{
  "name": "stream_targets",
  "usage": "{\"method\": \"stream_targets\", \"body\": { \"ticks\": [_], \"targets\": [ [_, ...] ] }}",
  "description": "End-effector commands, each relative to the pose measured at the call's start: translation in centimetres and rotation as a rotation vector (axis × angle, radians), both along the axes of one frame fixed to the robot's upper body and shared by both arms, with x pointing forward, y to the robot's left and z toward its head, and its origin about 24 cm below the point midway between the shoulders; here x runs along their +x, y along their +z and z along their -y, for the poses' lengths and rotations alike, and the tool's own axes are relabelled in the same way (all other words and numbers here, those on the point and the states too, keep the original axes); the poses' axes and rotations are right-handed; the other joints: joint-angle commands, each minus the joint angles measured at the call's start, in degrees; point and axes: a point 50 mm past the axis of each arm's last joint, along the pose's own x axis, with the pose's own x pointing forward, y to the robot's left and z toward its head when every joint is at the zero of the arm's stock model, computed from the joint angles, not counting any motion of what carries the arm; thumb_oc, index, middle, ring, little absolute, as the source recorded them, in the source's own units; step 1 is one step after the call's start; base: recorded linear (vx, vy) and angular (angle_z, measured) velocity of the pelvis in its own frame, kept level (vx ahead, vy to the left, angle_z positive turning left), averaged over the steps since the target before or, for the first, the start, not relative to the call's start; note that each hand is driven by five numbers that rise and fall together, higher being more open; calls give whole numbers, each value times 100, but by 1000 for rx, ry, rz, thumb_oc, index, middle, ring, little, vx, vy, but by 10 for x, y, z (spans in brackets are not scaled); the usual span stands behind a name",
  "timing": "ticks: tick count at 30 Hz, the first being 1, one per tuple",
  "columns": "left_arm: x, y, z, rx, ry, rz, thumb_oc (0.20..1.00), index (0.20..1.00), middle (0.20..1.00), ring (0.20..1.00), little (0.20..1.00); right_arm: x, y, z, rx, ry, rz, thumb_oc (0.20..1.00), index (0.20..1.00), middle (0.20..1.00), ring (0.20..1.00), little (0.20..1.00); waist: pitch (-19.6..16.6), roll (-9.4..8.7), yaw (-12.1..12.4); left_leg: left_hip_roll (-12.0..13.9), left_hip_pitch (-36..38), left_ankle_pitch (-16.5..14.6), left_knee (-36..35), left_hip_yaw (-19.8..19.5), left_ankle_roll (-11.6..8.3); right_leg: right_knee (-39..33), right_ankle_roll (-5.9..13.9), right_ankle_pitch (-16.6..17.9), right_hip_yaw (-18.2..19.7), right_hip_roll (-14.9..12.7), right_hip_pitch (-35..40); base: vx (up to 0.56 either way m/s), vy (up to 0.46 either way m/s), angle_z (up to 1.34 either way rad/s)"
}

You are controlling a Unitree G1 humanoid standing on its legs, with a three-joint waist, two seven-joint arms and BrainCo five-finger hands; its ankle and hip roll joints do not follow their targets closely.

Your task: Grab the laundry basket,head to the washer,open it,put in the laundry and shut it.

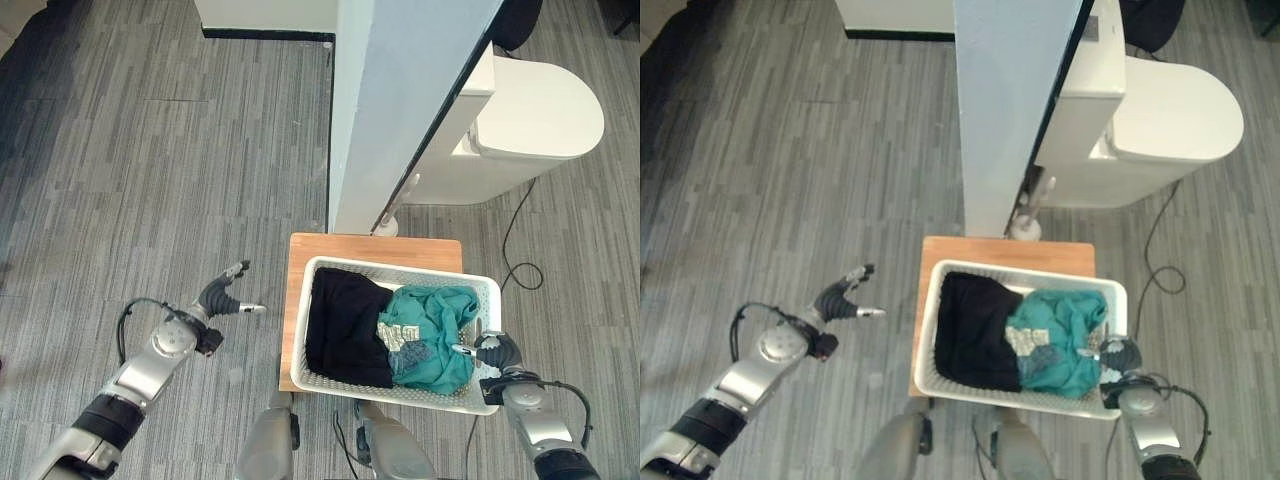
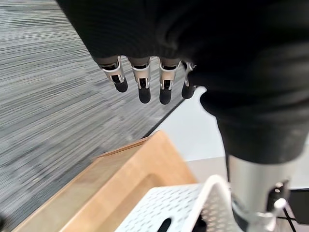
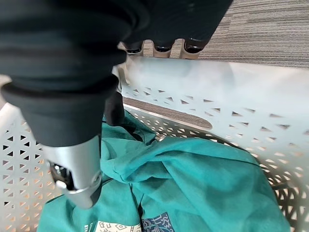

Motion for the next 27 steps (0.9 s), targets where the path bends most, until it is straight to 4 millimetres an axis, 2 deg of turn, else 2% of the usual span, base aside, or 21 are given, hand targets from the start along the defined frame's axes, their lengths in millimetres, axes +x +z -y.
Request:
{"method": "stream_targets", "body": {
  "ticks": [1, 6, 8, 12, 18, 27],
  "targets": [
    [16, 16, 4, 98, -9, 92, 1000, 1000, 1000, 1000, 1000, -6, -1, -1, 6, 19, 3, 1000, 1000, 1000, 1000, 1000, -268, -191, 28, -120, 167, -500, 29, -362, 271, -5, 47, 174, -455, -120, -350, 0, 0, 0],
    [37, 24, 25, 138, 15, 164, 1000, 1000, 1000, 1000, 1000, -3, -3, -6, 18, 19, 10, 1000, 1000, 1000, 1000, 1000, -184, -242, -34, -131, 110, -486, 28, -374, 274, -1, 47, 195, -464, -118, -411, 0, 0, 0],
    [40, 22, 32, 116, 14, 155, 1000, 1000, 1000, 1000, 1000, -3, -5, -7, 27, 13, 8, 1000, 1000, 1000, 1000, 1000, -159, -238, -46, -136, 106, -493, 28, -374, 276, 1, 51, 193, -463, -116, -416, -3, -18, 6],
    [41, 15, 34, 105, 28, 133, 1000, 1000, 1000, 1000, 1000, -4, -6, -8, 31, 16, 5, 1000, 1000, 1000, 1000, 1000, -138, -208, -60, -134, 113, -498, 30, -370, 279, 2, 51, 190, -437, -123, -421, 1, -4, 1],
    [36, 7, 29, 54, 58, 112, 1000, 1000, 1000, 1000, 1000, -5, -6, -12, 41, 27, 8, 1000, 1000, 1000, 1000, 1000, -150, -191, -47, -143, 110, -505, 33, -362, 281, -2, 53, 186, -439, -133, -431, 0, 0, 0],
    [17, 14, -3, 11, 129, 142, 1000, 1000, 1000, 1000, 1000, -13, -10, -9, 55, 20, -7, 1000, 1000, 1000, 1000, 1000, -167, -158, 51, -170, 108, -517, 59, -412, 279, -3, 33, 153, -495, -141, -387, 1, -3, 0]
  ]
}}
